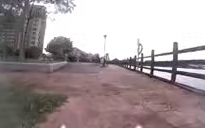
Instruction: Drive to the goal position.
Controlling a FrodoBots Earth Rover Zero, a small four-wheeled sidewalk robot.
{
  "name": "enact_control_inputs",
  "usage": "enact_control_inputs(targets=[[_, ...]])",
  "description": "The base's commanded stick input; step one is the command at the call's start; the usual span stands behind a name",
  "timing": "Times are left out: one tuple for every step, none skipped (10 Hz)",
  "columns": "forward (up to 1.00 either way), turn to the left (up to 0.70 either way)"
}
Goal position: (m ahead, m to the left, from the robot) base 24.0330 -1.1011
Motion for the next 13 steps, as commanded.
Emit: enact_control_inputs(targets=[[1.0,0.07],[1.0,0.15],[1.0,0.31],[1.0,0.43],[1.0,0.47],[1.0,0.47],[1.0,0.16],[1.0,0.07],[1.0,0.07],[1.0,0.07],[1.0,0.07],[1.0,0.07],[1.0,0.07]])
